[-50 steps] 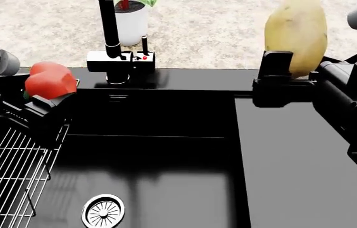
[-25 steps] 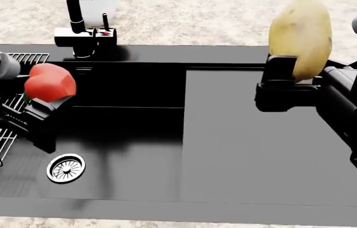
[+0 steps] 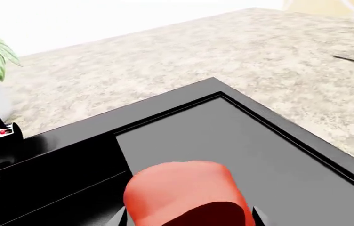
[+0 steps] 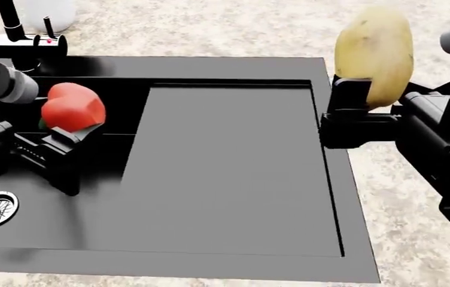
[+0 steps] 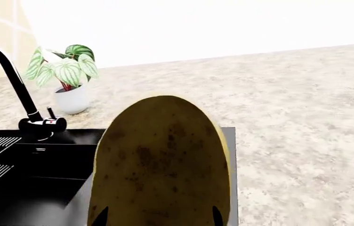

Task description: Pick the vegetables from the sink and place them on the cutting board.

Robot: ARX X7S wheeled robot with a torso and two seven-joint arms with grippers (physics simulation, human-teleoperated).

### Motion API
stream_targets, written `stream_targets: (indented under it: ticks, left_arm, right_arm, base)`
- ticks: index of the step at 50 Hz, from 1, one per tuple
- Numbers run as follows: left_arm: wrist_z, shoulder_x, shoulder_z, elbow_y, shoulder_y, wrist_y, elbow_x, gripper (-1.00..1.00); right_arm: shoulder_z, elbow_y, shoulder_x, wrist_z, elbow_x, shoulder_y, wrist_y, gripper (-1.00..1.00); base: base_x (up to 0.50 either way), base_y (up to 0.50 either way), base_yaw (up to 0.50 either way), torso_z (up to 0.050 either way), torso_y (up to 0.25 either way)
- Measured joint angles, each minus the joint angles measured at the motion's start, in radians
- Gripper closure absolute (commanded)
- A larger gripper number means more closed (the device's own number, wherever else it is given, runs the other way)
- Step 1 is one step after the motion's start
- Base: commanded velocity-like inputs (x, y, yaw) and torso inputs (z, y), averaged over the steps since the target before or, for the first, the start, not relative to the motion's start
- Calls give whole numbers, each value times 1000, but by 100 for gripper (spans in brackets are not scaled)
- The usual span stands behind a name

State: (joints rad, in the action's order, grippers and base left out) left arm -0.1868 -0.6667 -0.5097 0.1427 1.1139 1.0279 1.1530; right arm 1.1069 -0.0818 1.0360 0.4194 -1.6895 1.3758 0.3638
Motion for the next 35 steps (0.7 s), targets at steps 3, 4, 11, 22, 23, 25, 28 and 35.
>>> stream_targets:
  ticks: [3, 4, 11, 22, 23, 25, 28, 35]
  left_arm:
    - [0, 0, -1, 2, 2, 2, 2, 100]
    - [0, 0, -2, 3, 2, 2, 2, 100]
    - [1, 3, -6, 4, 4, 3, 3, 100]
    - [-1, 4, -9, 5, 3, 2, 4, 100]
    - [-1, 4, -10, 6, 3, 3, 5, 100]
    - [-1, 3, -10, 6, 4, 3, 6, 100]
    - [-2, 3, -10, 7, 4, 4, 7, 100]
    - [-4, 3, -12, 9, 6, 6, 10, 100]
  right_arm:
    - [-1, -2, 1, -1, 1, -2, -2, 100]
    - [-1, -2, 1, -1, 1, -3, -2, 100]
    - [-3, -2, 1, -3, 1, -6, -4, 100]
    - [-5, -2, 3, -4, 3, -14, -9, 100]
    - [-5, -2, 3, -4, 3, -14, -9, 100]
    - [-5, -3, 4, -3, 3, -16, -10, 100]
    - [-6, -4, 7, -3, 3, -18, -11, 100]
    - [-8, -7, 11, -2, 3, -22, -13, 100]
  base:
    - [0, -500, 0, 0, 0]
    - [0, -500, 0, 0, 0]
    - [0, -500, 0, 0, 0]
    - [0, -500, 0, 0, 0]
    - [0, -500, 0, 0, 0]
    - [0, -500, 0, 0, 0]
    - [0, -500, 0, 0, 0]
    - [0, -500, 0, 0, 0]
